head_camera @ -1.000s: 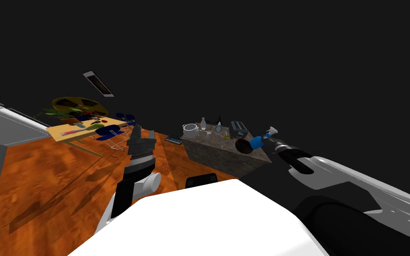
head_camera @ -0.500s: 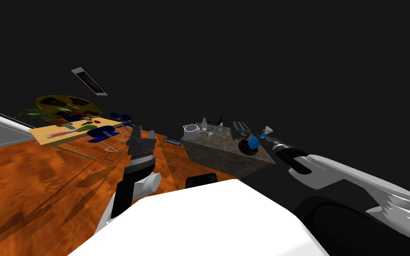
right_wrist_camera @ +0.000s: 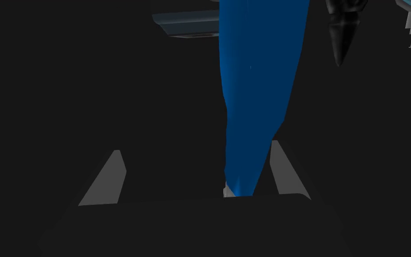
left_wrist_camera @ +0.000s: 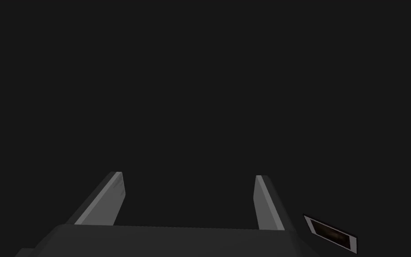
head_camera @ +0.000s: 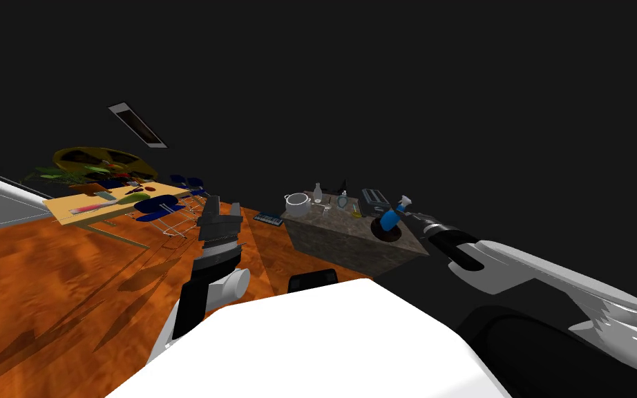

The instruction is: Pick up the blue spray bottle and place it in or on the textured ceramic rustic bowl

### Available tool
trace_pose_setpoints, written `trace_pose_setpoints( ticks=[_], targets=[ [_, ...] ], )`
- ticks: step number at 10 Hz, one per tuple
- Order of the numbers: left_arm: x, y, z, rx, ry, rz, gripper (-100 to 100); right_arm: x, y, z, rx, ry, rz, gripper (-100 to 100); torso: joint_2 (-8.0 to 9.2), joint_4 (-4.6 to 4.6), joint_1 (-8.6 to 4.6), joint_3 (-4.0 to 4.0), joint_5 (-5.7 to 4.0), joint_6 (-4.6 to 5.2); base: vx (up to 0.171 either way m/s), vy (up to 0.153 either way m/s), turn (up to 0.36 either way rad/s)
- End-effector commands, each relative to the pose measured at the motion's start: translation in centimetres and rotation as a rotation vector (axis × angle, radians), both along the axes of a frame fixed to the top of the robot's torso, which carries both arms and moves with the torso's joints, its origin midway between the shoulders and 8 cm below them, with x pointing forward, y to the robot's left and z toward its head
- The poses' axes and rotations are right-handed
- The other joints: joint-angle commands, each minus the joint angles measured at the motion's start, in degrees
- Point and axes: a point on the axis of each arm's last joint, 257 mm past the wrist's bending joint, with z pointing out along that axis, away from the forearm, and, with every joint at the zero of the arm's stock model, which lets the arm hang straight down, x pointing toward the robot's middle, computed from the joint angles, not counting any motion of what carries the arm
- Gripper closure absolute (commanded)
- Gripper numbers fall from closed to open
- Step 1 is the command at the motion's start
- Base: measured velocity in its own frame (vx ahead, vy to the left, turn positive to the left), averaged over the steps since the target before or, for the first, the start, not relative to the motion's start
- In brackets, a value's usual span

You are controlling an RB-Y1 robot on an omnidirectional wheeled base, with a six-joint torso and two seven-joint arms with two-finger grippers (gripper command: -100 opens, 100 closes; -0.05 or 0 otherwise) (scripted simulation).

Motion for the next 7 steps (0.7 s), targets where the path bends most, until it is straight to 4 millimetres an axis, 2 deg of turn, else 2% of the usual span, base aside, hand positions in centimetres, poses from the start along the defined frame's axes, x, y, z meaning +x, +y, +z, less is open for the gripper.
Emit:
trace_pose_setpoints(
  ticks=[1, 7],
  targets=[
    [0.0, 0.0, 0.0, 0.0, 0.0, 0.0, 0, 0.2, 1.0, 0.8, -0.001, -0.004, 0.012, -100, 0.0, 0.0, 0.0, 0.0, 0.0, 0.0, 0.024, -0.03, -0.104],
    [0.0, 0.0, 0.0, 0.0, 0.0, 0.0, 0, 0.7, 6.0, 3.7, -0.004, -0.011, 0.067, -100, -0.07, 0.0, -0.26, -0.03, -0.04, 0.06, 0.049, -0.063, -0.123]
  ],
)
